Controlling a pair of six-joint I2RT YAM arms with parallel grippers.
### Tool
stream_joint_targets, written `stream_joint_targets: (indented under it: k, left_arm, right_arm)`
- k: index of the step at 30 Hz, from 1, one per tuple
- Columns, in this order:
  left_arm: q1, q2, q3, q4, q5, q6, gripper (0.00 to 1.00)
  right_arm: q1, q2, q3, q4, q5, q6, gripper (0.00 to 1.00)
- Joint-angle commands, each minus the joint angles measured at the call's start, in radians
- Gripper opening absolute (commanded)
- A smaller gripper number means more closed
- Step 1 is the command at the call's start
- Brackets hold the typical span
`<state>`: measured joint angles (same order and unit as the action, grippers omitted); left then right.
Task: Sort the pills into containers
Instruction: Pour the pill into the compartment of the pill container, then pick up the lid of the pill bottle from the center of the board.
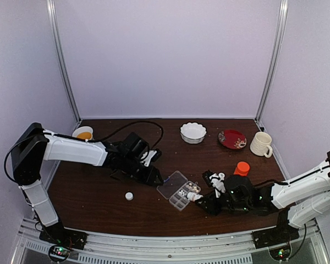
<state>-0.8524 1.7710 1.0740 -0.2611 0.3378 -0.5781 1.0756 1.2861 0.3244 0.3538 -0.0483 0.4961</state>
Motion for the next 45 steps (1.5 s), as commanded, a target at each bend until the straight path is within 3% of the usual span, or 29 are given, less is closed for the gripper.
stream_joint_targets:
  k: [1,13,21,33,45]
  left_arm:
    - [-0.005,-0.045,0.024,-0.021,-0.027,0.020,0.46]
    - [-0.033,-0.149,-0.009,-0.146,-0.163,0.018,0.47]
    - [-0.033,-0.278,-0.109,-0.196,-0.250,-0.022,0.48]
    - [-0.033,-0.346,-0.195,-0.306,-0.367,-0.060,0.61]
    - [-0.033,-0.281,-0.194,-0.308,-0.366,-0.057,0.64]
  right_arm:
    - [-0.003,-0.013,0.017,0.001,-0.001,-0.014,0.00]
    - [-0.003,-0.006,0.021,-0.001,0.019,-0.014,0.00]
    - [-0.003,-0.075,-0.058,0.141,0.015,-0.008,0.00]
    - [-0.003,-0.261,-0.154,0.304,-0.020,-0.072,0.00]
    - [-0.003,-0.543,0.051,0.274,-0.168,-0.328,0.00]
